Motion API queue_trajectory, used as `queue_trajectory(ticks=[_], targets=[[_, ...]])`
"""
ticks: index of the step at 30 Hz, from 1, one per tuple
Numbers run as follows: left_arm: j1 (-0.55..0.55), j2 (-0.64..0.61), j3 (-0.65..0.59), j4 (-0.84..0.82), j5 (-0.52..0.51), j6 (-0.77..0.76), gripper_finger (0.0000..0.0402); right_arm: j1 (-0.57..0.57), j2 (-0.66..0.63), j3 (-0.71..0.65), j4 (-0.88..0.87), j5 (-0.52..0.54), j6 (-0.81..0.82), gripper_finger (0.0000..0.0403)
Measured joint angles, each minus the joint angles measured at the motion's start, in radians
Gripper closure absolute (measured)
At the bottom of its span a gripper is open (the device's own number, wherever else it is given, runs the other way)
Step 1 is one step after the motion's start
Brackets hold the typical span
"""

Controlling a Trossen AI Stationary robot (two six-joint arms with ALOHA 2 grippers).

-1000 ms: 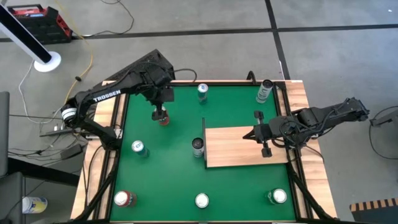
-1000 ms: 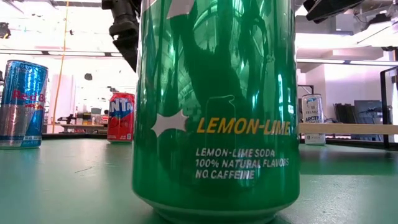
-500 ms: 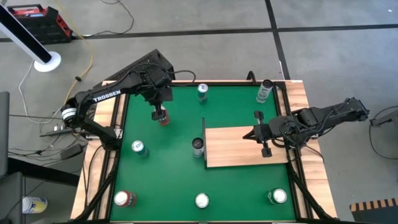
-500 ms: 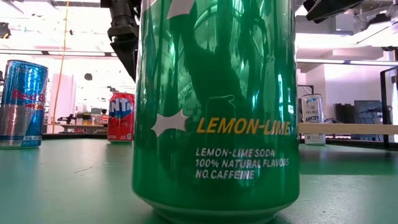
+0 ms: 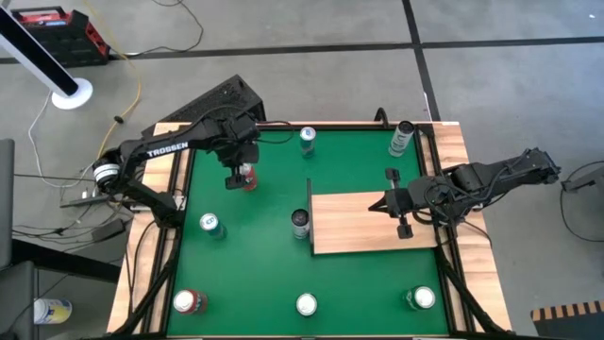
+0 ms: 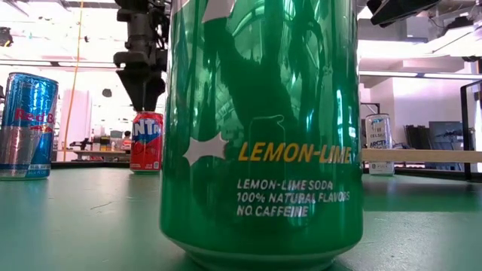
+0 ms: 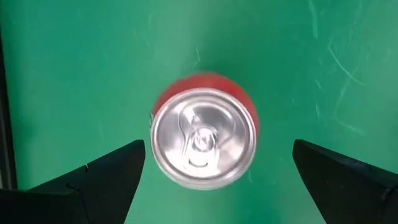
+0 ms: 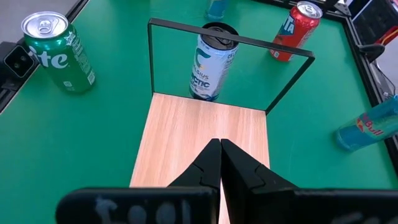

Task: Place canned beverage on shelf
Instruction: Put the top orange soda can on the shelf

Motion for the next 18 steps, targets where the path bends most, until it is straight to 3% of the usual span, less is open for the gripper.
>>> queue_trajectory(ticks=[18], targets=[[0.008, 0.000, -0.010, 0.096, 0.002, -0.013, 0.0018, 0.000, 0.000, 0.000, 0.000, 0.000, -0.018, 0.0372]])
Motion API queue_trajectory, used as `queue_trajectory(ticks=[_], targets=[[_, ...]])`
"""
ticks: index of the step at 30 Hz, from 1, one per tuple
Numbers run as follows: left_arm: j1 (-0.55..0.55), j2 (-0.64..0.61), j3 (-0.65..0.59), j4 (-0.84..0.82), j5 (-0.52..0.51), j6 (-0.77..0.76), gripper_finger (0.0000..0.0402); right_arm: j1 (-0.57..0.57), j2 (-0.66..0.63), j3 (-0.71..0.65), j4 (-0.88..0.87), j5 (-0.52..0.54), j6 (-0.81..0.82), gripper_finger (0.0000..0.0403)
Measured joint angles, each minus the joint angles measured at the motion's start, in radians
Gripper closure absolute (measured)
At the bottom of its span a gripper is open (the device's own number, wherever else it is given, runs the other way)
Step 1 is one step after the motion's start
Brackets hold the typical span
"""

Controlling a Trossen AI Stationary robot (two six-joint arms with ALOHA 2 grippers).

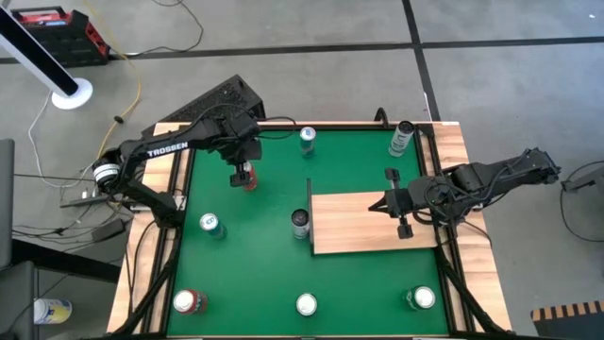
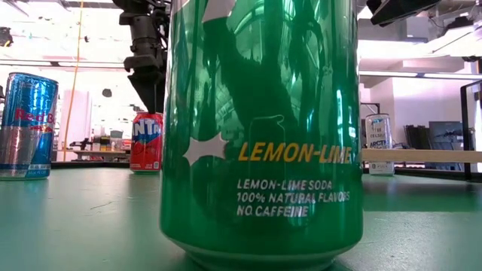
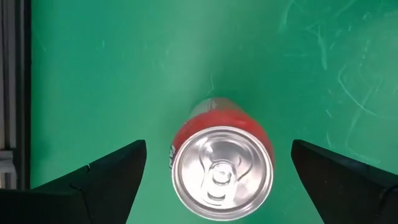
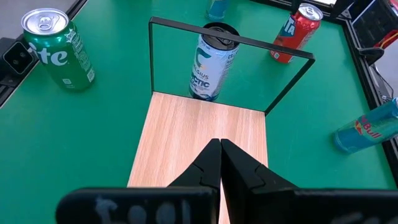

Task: Place canned beverage on shelf
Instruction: Put the top orange soda can on the shelf

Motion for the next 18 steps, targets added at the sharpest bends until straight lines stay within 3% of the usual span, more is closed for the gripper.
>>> queue_trajectory(ticks=[8, 18], targets=[[-0.017, 0.000, -0.100, 0.028, 0.001, -0.025, 0.0018, 0.000, 0.000, 0.000, -0.016, 0.000, -0.006, 0.0372], [-0.017, 0.000, -0.107, 0.086, 0.007, -0.048, 0.0018, 0.000, 0.000, 0.000, -0.016, 0.000, -0.011, 0.0372]])
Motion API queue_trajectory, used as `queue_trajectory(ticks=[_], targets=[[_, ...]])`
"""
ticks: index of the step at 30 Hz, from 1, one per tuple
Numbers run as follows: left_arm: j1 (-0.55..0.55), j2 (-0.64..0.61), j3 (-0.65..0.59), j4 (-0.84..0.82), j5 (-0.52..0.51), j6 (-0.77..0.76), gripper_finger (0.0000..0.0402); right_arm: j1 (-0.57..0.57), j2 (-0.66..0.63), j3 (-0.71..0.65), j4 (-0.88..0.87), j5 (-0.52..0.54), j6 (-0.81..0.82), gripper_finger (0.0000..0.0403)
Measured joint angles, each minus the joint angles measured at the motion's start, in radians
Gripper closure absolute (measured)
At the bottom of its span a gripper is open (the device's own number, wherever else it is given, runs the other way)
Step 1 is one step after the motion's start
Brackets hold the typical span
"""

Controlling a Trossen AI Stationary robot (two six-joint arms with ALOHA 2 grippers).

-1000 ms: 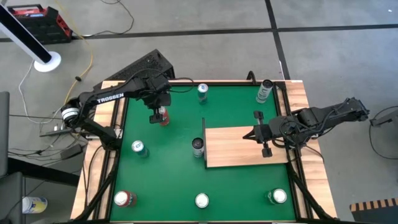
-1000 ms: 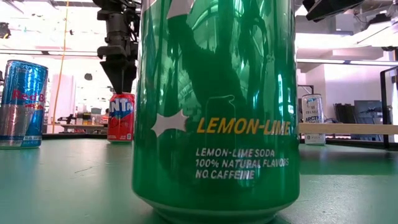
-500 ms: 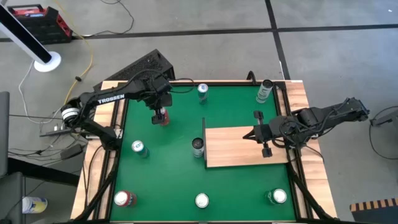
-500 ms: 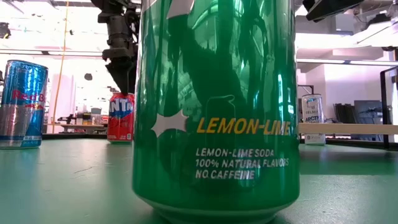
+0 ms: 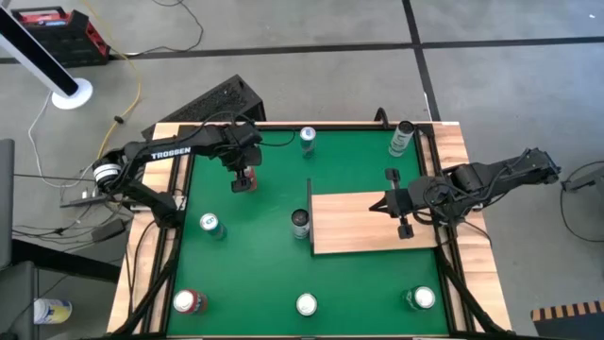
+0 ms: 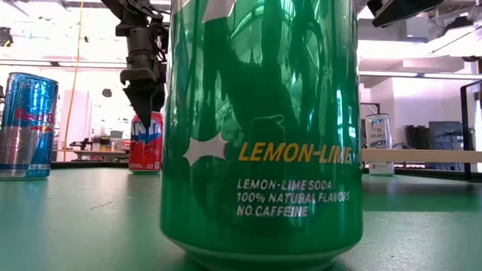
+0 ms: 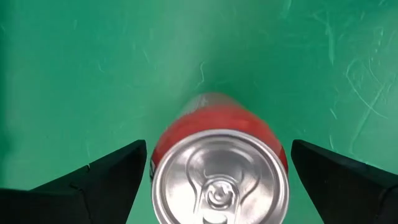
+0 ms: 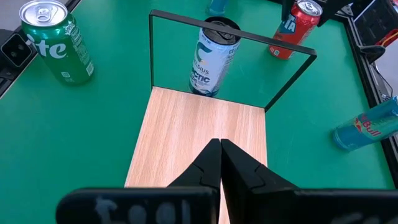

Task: Place canned beverage on shelf
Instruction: Put the top orange soda can on the shelf

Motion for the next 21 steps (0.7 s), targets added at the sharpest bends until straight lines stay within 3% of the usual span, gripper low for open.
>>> queue_trajectory(ticks=[7, 21], targets=[[0.000, 0.000, 0.000, 0.002, 0.000, -0.005, 0.0024, 0.000, 0.000, 0.000, 0.001, 0.000, 0.001, 0.0372], [0.000, 0.000, 0.002, -0.005, -0.006, -0.034, 0.0106, 0.000, 0.000, 0.000, 0.001, 0.000, 0.011, 0.0372]])
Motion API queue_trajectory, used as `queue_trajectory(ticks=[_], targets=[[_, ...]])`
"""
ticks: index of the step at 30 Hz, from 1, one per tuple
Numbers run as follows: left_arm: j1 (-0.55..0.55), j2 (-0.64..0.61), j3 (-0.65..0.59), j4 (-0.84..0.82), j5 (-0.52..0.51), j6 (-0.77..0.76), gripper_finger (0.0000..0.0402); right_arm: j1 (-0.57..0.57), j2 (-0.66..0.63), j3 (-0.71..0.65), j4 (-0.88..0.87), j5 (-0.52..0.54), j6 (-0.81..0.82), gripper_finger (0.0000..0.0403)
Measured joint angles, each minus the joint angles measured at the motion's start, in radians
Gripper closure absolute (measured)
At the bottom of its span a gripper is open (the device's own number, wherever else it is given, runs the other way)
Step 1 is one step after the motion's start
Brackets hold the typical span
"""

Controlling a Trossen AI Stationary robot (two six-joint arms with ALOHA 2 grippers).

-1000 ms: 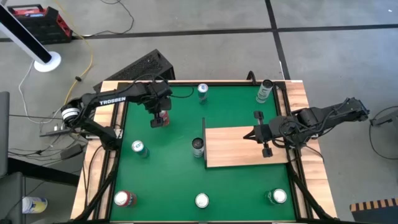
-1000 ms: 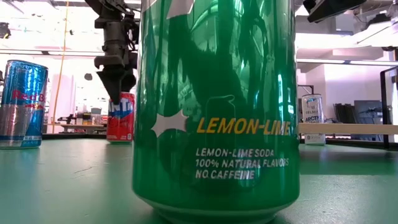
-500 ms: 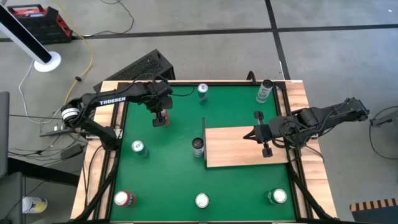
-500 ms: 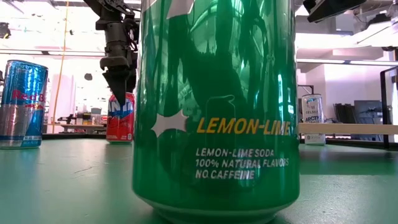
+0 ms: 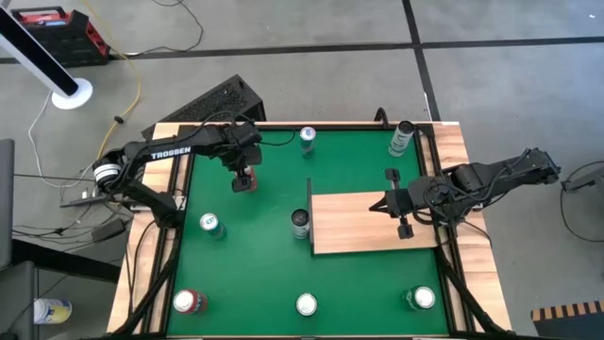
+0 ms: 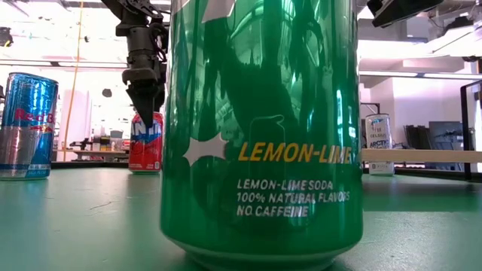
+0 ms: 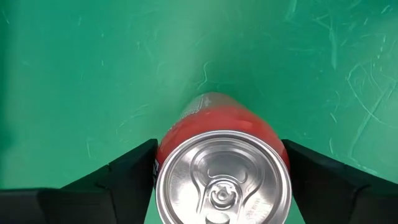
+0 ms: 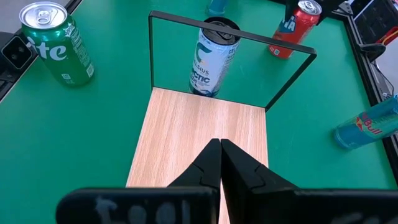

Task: Place canned beverage on shelf
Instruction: Put the top orange soda can on the shelf

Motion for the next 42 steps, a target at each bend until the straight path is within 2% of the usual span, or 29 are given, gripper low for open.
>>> queue_trajectory(ticks=[4, 8, 13, 21, 26, 36, 39, 42], targets=[[0.000, 0.001, 0.024, -0.054, -0.003, -0.015, 0.0107, 0.000, 0.000, 0.000, 0.000, 0.000, 0.000, 0.0372], [-0.004, 0.002, 0.107, -0.108, -0.002, -0.060, 0.0108, 0.000, 0.000, 0.000, 0.000, 0.000, 0.000, 0.0372], [-0.037, 0.002, 0.265, -0.199, -0.052, -0.133, 0.0109, 0.000, 0.000, 0.000, 0.000, 0.000, -0.001, 0.0372], [-0.115, 0.023, 0.551, -0.210, -0.126, -0.206, 0.0110, 0.000, 0.000, 0.000, 0.000, 0.000, -0.008, 0.0372], [-0.162, 0.145, 0.751, -0.230, -0.140, -0.218, 0.0110, 0.000, 0.000, 0.000, 0.005, 0.000, -0.008, 0.0372], [-0.242, 0.500, 1.278, -0.343, -0.158, -0.178, 0.0110, 0.001, 0.000, 0.000, 0.003, 0.000, -0.001, 0.0372], [-0.255, 0.506, 1.239, -0.281, -0.147, -0.182, 0.0110, 0.001, -0.002, 0.000, -0.015, 0.000, 0.000, 0.0372], [-0.263, 0.525, 1.232, -0.308, -0.128, -0.191, 0.0110, 0.001, -0.002, 0.000, -0.046, 0.000, 0.000, 0.0372]])
